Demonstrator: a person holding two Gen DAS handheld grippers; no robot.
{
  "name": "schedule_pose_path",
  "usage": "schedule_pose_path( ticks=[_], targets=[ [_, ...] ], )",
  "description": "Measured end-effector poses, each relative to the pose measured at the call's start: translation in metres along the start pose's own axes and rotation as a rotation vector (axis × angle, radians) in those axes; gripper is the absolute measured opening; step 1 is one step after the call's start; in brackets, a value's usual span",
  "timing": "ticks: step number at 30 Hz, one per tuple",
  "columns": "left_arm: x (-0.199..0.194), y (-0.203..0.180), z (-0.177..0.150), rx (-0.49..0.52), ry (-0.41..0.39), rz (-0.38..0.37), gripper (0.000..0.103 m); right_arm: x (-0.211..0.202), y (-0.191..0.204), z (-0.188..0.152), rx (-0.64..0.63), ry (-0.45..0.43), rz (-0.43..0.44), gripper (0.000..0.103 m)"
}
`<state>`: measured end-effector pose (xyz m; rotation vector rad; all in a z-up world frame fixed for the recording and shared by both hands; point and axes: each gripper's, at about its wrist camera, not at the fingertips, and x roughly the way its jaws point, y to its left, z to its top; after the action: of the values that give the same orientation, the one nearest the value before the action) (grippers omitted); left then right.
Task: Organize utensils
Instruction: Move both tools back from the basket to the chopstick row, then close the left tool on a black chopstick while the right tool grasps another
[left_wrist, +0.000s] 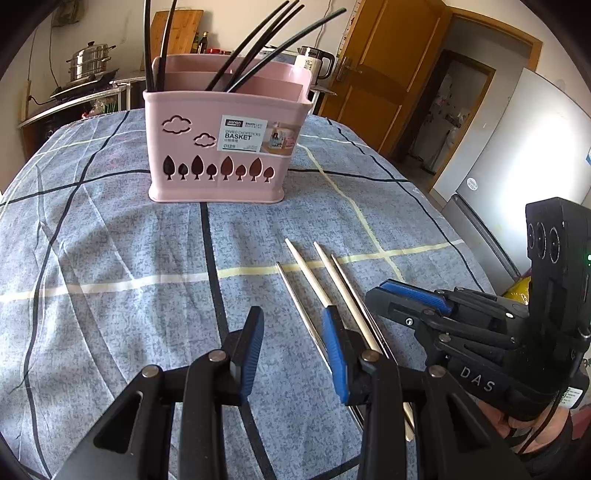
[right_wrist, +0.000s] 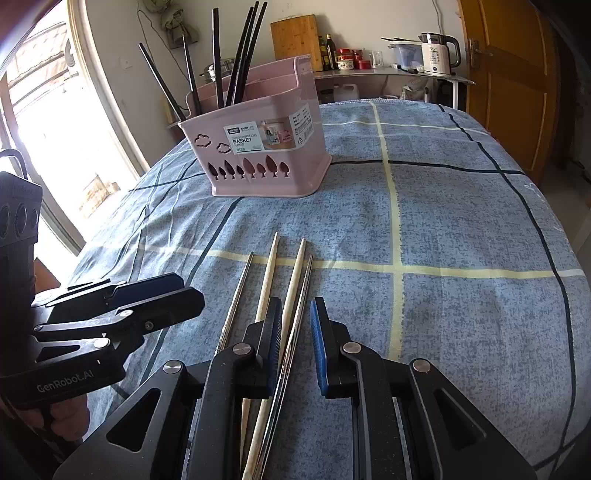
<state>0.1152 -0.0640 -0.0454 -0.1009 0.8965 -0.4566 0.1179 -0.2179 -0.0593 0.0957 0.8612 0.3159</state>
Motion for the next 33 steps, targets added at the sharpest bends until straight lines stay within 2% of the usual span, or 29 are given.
schedule_pose_path(
  ticks=[16, 18, 22, 33],
  targets=[
    [0.025, -0.013, 0.0, 0.052, 0.057, 0.055, 0.034, 0.016, 0.0, 0.004, -0.012, 0.046, -0.034, 0.013],
    [0.026, -0.016, 0.0, 0.072, 0.054, 0.078, 0.031, 0.016, 0.001, 0.004, -0.019, 0.048, -0.041, 0.013],
    [0.032, -0.026, 0.0, 0.121, 0.058, 0.099, 0.012, 0.016, 0.001, 0.002, -0.04, 0.056, -0.056, 0.007],
    [0.019, -0.006, -0.006, 0.14, 0.075, 0.126, 0.007, 0.005, -0.021, -0.003, -0.011, 0.062, -0.056, 0.007]
  ],
)
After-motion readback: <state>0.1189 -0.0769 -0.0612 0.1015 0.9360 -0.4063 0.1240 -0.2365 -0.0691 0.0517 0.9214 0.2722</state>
